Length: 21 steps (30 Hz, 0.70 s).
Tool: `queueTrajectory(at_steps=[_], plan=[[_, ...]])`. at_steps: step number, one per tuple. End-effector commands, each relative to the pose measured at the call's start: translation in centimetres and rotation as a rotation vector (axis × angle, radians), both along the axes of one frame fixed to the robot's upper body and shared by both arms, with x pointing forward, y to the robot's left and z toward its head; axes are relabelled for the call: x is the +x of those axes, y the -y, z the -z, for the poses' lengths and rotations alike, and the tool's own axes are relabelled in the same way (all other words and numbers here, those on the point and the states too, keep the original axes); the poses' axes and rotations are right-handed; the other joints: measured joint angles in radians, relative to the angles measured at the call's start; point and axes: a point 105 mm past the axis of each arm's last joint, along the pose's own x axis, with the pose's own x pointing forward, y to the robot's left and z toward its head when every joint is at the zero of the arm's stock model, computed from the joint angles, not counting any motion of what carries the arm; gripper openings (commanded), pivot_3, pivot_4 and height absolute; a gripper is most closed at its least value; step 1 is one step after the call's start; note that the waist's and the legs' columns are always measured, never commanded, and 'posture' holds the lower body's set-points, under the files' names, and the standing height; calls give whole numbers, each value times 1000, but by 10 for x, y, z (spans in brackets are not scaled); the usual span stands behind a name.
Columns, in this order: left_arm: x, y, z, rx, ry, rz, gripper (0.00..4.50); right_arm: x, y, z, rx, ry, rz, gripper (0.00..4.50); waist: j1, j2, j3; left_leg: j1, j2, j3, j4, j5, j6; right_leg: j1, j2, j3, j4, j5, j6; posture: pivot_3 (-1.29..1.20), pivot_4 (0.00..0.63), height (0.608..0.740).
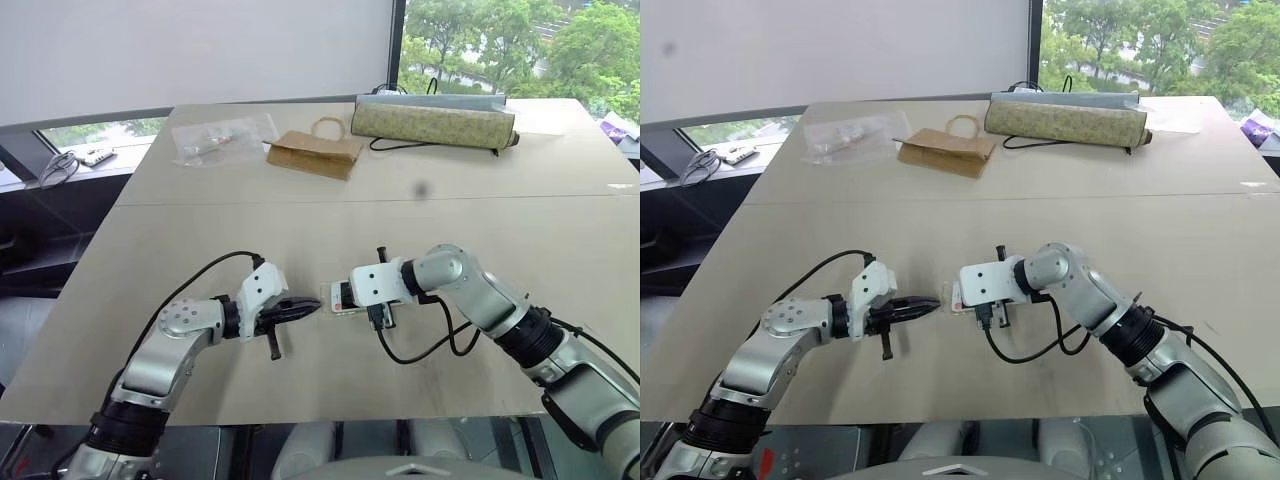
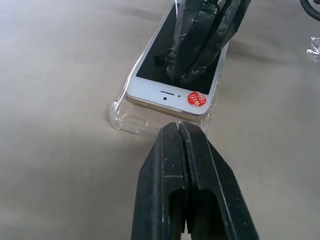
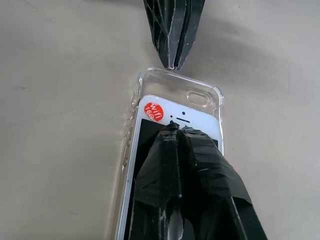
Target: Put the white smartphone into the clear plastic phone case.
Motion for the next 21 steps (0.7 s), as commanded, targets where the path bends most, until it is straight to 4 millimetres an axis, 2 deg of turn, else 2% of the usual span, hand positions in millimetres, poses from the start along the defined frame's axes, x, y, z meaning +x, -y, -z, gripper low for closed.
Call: queueTrajectory(at_steps=[1,7,10,16,21], plan=[[-1,-12,-3,18,2,-12,0,-10,29,56,-189,-187,74,60,0,0,0,0,0,0,0,0,0,0,0,0,0,0,0,0,150,740],[0,-13,8,48,-26,-6,0,-11,28,54,-185,-198,74,60,2,0,0,0,0,0,-1,0,0,0,0,0,-1,0,0,0,150,740],[2,-9,14,68,-31,8,0,-12,33,61,-222,-193,70,60,3,2,-1,0,0,0,-1,0,0,0,0,0,-1,0,0,0,150,740],[5,2,13,50,-32,25,0,-15,44,83,-304,-203,62,60,3,7,-9,0,0,0,-1,0,0,0,0,0,-1,0,0,0,150,740],[6,6,14,49,-35,33,0,-10,42,83,-306,-183,64,60,2,8,-15,1,0,0,-2,0,0,1,0,0,-1,0,0,0,150,740]])
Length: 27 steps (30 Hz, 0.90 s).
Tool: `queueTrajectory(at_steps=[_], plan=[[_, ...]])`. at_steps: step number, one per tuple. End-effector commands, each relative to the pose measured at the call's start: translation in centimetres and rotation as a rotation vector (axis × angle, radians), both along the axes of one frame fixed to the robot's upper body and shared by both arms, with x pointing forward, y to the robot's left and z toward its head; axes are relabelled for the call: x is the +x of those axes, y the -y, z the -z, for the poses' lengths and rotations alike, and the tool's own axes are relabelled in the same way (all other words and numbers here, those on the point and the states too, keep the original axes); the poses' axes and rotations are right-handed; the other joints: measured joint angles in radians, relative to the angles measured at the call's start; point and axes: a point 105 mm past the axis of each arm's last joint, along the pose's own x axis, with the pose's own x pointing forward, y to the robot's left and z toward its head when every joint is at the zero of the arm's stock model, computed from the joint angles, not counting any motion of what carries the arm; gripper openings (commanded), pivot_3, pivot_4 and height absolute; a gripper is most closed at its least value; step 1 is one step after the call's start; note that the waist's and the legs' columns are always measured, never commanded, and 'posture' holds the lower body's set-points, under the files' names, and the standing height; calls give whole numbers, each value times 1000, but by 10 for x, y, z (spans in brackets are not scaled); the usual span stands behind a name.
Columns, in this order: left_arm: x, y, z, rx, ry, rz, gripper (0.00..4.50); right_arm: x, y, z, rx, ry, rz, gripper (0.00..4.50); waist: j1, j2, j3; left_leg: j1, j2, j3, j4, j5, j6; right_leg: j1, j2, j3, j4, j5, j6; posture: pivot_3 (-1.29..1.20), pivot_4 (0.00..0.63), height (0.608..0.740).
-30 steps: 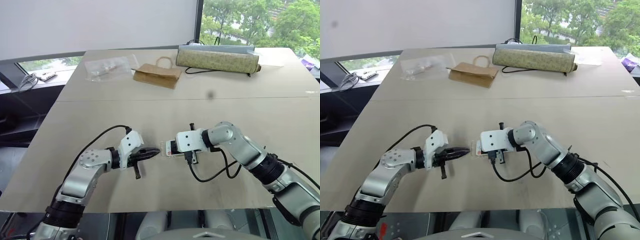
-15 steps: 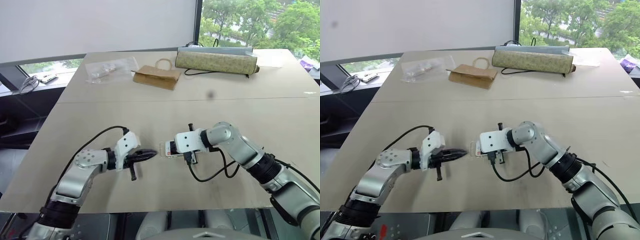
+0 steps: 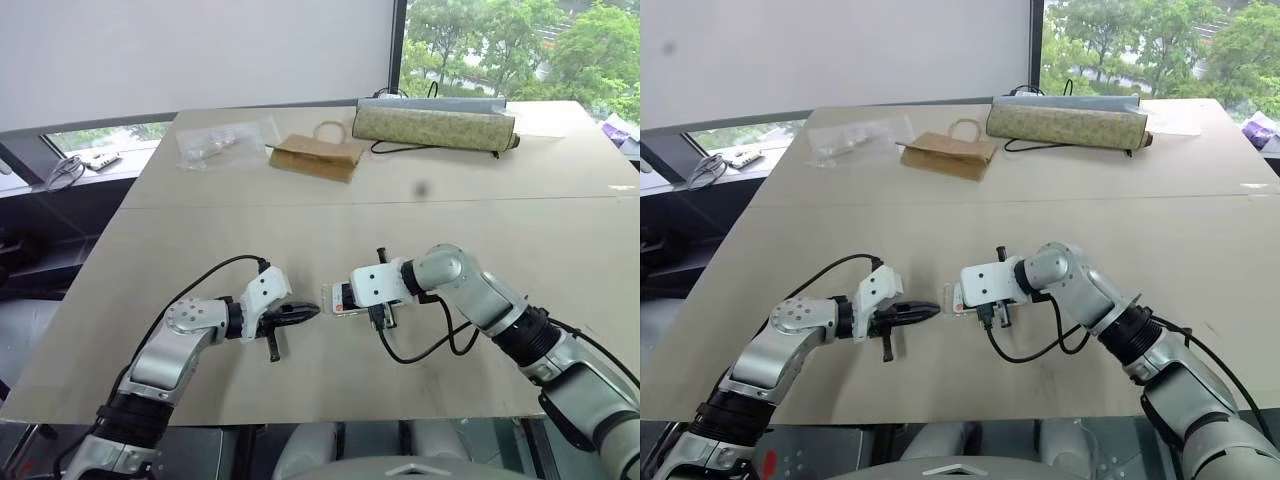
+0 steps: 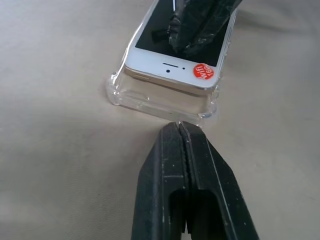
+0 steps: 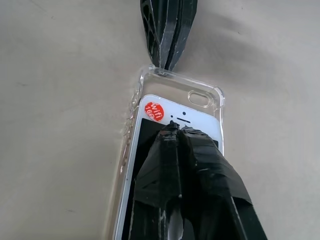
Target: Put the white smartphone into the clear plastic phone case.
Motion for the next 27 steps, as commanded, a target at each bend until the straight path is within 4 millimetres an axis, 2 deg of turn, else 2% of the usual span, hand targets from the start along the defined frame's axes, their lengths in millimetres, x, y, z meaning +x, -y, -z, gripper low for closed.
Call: queueTrajectory(at_steps=[1,5,7,11,15,20,24,27], plan=[[2,6,-3,-3,12,20,0,-12,40,77,-288,-182,83,60,0,0,-2,0,0,0,0,0,0,0,0,0,0,0,0,0,150,740],[3,5,-2,0,11,16,0,-13,42,75,-286,-179,78,60,0,0,-3,2,0,0,0,0,0,1,0,0,0,0,0,0,150,740],[3,4,-2,-1,10,12,0,-14,38,65,-230,-191,75,60,0,0,-3,2,0,0,0,0,0,1,0,0,0,0,0,0,150,740],[1,0,-2,-10,3,-1,0,-12,17,21,3,-263,95,60,3,1,-1,0,0,-1,0,0,0,1,0,-1,-1,0,0,0,150,740],[0,-3,0,-11,0,-6,0,-12,9,-8,122,-293,90,60,3,3,5,-4,0,-2,-2,0,0,-2,-1,-1,-4,0,0,0,150,740],[-1,-3,1,-14,2,-6,0,-20,6,-15,147,-306,70,60,4,4,13,-6,0,-2,-4,0,0,-4,-3,-2,-6,0,0,0,150,740],[-1,-3,1,-17,4,-6,0,-15,6,-20,180,-262,96,60,4,3,18,-6,0,-2,-4,0,0,-4,-3,-2,-7,0,0,0,150,740],[-1,-3,2,-18,5,-8,0,-4,12,-8,121,-196,135,60,4,3,20,-6,0,-2,-4,0,0,-4,-3,-2,-7,0,0,0,150,740]])
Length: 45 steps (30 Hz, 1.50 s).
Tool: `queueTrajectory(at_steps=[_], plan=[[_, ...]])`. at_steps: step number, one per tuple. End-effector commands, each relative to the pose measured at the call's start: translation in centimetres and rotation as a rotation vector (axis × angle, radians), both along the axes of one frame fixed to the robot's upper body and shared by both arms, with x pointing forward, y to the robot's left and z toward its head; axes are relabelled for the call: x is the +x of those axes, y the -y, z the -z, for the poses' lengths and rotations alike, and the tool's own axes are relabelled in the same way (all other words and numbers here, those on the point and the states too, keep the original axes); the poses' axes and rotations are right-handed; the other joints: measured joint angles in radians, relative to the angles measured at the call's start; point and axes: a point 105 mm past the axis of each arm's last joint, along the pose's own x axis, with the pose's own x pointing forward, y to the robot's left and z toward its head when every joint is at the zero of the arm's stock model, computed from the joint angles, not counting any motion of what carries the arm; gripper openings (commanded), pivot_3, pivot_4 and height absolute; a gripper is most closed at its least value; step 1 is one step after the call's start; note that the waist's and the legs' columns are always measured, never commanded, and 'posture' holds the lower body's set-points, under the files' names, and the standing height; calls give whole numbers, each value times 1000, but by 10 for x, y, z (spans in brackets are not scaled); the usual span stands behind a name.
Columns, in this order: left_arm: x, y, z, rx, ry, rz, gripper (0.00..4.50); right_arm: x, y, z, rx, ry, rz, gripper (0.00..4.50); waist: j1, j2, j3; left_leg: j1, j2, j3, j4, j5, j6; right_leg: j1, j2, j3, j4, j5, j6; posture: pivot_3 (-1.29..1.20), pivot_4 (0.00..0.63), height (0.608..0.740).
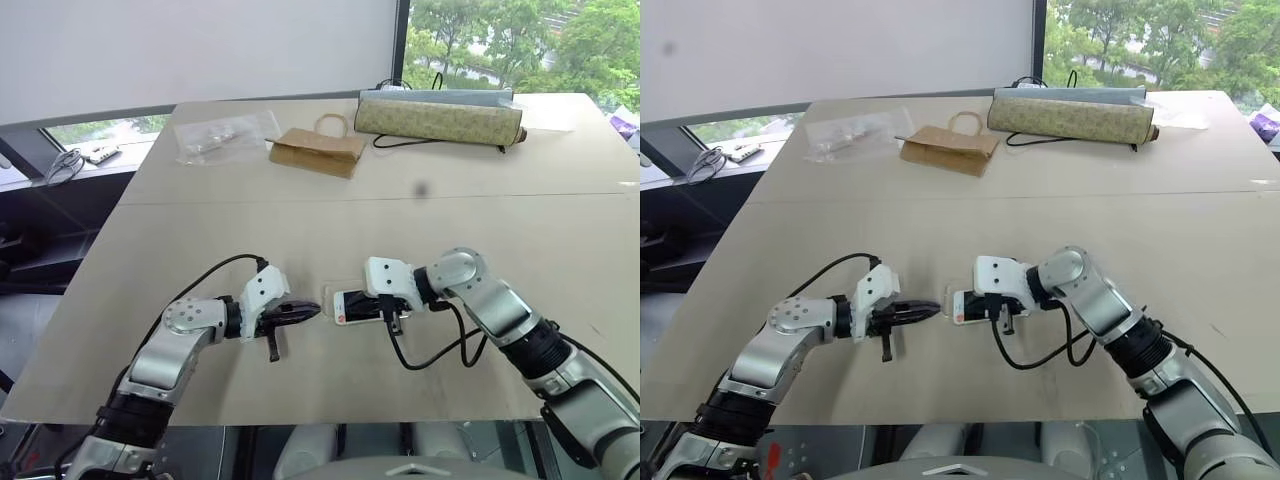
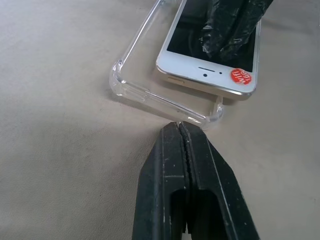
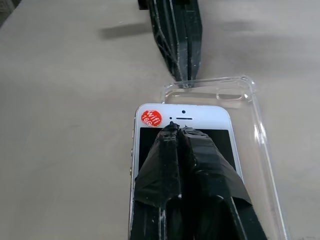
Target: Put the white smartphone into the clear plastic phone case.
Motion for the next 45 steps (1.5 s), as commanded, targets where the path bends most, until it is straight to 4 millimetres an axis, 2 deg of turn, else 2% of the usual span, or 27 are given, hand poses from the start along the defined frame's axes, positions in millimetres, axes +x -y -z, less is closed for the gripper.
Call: queueTrajectory(at_steps=[1,3,8,11,19,23,25,27,31,36,41,45], plan=[[0,-3,6,13,-15,-24,0,16,5,9,-59,93,56,60,-1,0,0,0,0,0,0,0,0,0,0,0,0,0,0,0,150,740],[0,-3,6,13,-15,-24,0,27,4,12,-68,140,85,60,-1,0,0,0,0,0,0,0,0,0,1,0,0,0,0,0,150,740],[-1,-3,6,9,-14,-27,0,31,0,-7,2,156,89,60,0,-1,2,0,0,0,0,0,0,0,1,0,0,0,0,0,150,740],[-1,-2,7,9,-14,-27,0,20,3,-13,1,125,27,60,1,-1,4,0,0,0,0,0,0,0,1,0,0,0,0,0,150,740],[-2,-1,6,6,-13,-29,0,-14,15,-47,14,40,-107,60,1,-1,10,-1,0,-1,-1,0,0,0,-2,-1,-1,0,0,0,150,740],[-2,-1,5,5,-11,-30,0,-16,19,-54,10,65,-96,60,1,-2,11,-1,0,-1,-1,0,0,0,-2,-1,-2,0,0,0,150,740],[-2,-1,4,4,-10,-32,0,-23,26,-52,-23,43,-112,60,2,-2,13,-2,0,-1,-1,0,0,-1,-3,-2,-3,0,0,0,150,740],[-3,-1,4,4,-11,-34,0,-36,37,-42,-95,1,-144,60,5,-2,12,-5,0,-1,0,0,0,-3,-3,-2,-3,0,0,0,150,740],[-4,-1,4,6,-12,-35,0,-43,51,-19,-200,-17,-149,60,6,-3,12,-15,0,-2,2,3,-5,-12,-3,-3,-3,0,0,0,150,740],[-4,-1,2,8,-12,-37,0,-30,56,-5,-247,20,-96,60,4,-4,13,-16,0,-1,1,3,-5,-13,-3,-2,-2,0,0,0,150,740],[-4,-1,2,8,-12,-36,0,-16,48,-7,-216,59,-47,60,4,-5,13,-16,0,-1,1,3,-5,-13,-3,-2,-1,0,0,0,150,740],[-3,0,1,8,-11,-35,0,-17,40,-12,-183,53,-61,60,5,-5,13,-16,0,-1,1,3,-5,-13,-3,-2,-1,0,0,0,150,740]])
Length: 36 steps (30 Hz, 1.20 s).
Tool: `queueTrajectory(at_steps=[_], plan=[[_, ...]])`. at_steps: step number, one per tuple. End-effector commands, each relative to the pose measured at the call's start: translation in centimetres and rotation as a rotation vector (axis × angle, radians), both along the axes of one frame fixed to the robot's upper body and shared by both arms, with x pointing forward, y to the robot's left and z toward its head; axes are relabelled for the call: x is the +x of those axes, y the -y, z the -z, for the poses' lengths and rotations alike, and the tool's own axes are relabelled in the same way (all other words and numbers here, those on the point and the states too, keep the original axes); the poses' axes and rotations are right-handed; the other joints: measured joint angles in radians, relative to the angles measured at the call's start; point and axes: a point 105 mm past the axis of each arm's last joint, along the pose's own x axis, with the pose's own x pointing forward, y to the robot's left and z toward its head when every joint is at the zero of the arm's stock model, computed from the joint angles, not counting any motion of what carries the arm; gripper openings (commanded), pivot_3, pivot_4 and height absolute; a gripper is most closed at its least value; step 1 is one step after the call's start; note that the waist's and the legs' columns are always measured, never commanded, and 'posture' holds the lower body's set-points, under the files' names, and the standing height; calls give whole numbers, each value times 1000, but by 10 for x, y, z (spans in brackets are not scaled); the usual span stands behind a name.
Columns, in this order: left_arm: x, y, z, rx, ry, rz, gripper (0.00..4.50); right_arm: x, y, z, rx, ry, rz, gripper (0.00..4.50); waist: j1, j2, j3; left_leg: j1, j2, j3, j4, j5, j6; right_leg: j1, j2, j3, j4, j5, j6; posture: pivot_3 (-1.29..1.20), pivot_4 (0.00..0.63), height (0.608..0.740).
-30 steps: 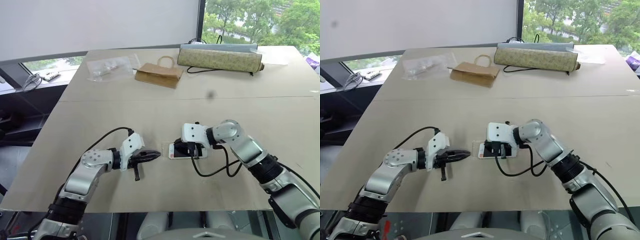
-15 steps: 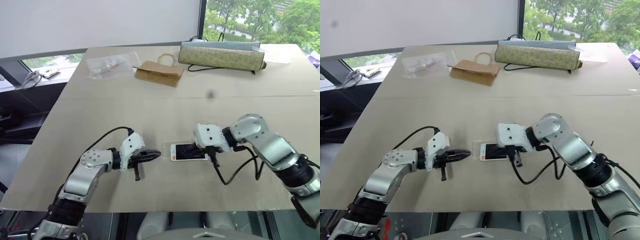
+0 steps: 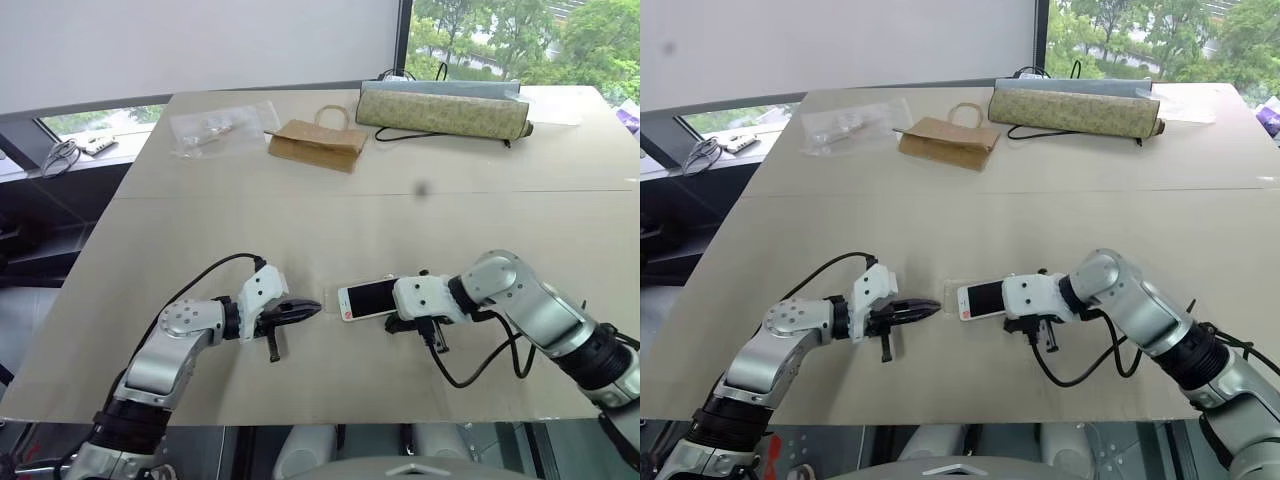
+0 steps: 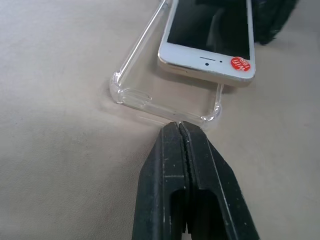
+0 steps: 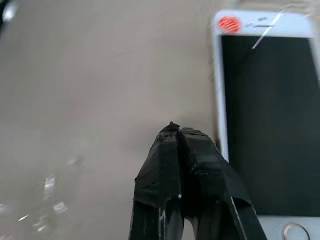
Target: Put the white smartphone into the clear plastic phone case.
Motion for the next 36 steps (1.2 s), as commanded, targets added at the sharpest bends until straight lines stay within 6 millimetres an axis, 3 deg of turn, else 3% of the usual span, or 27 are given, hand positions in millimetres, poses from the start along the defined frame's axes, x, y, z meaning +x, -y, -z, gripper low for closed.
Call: queueTrajectory(at_steps=[1,10,18,22,29,32,36], plan=[[0,-1,7,22,-29,-22,0,2,-7,-14,45,29,-10,60,0,0,0,0,0,0,0,0,0,0,0,0,0,0,0,0,150,740],[1,0,6,18,-26,-24,0,-5,-24,-25,108,-26,-40,60,0,0,0,0,0,0,0,0,0,0,0,0,0,0,0,0,150,740],[1,2,6,16,-23,-24,0,16,-32,-18,101,41,20,60,2,0,0,0,0,0,0,0,0,-1,0,0,1,0,0,0,150,740],[1,1,7,16,-23,-25,0,17,-35,-21,115,36,18,60,2,0,0,0,0,0,0,0,0,-1,0,0,1,0,0,0,150,740],[5,-1,9,16,-22,-28,0,-7,-34,-42,226,-112,-54,60,3,0,0,0,0,0,1,0,0,-1,0,0,1,0,0,0,150,740],[6,-1,11,14,-23,-28,0,4,-40,-53,283,-93,-10,60,4,0,0,1,0,0,1,0,0,-1,0,0,3,0,0,0,150,740],[6,-1,14,12,-23,-25,0,22,-41,-42,244,-31,47,60,8,0,0,2,-1,-1,1,0,0,-1,0,0,5,0,0,0,150,740]])
